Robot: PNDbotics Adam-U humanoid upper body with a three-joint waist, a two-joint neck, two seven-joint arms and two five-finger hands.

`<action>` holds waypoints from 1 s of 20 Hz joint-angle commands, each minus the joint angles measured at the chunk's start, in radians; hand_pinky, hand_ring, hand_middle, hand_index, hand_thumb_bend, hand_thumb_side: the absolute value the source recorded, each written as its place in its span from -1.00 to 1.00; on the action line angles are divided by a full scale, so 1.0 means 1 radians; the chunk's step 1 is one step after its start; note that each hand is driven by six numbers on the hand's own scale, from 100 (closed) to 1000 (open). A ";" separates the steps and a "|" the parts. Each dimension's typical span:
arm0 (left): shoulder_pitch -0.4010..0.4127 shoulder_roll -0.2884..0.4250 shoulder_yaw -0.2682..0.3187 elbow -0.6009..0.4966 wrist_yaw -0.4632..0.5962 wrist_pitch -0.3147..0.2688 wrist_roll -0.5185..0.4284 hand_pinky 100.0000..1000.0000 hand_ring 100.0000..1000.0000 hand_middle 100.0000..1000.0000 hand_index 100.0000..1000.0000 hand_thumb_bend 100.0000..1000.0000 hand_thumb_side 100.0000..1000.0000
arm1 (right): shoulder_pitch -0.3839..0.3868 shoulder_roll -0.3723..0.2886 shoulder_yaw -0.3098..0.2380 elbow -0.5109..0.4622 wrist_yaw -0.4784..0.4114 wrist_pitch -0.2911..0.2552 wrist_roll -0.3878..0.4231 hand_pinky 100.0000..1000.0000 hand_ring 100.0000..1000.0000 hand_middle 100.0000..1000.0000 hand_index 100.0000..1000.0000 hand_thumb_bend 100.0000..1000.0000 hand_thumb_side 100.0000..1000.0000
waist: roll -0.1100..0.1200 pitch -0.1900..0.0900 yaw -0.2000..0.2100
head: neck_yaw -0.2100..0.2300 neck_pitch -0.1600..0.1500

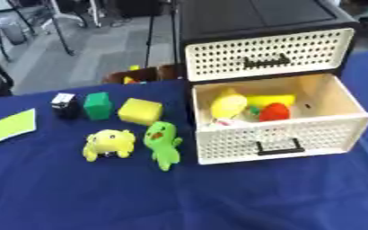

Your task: Pick up objects from table and place into drawer.

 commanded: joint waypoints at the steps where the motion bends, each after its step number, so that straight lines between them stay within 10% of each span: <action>1: -0.045 0.012 -0.034 0.052 -0.018 -0.007 -0.113 0.51 0.69 0.69 0.88 -0.25 0.89 | -0.023 -0.001 0.004 -0.016 -0.005 -0.039 -0.025 0.30 0.34 0.24 0.57 -0.88 0.76 | -0.002 -0.020 -0.003 | 0.010 -0.002; 20: -0.270 -0.142 -0.193 0.466 -0.101 -0.060 -0.262 0.27 0.50 0.52 0.85 0.14 0.30 | -0.043 0.040 0.026 -0.016 -0.015 -0.037 -0.079 0.31 0.26 0.17 0.54 -0.94 0.72 | 0.018 -0.010 -0.040 | 0.046 0.001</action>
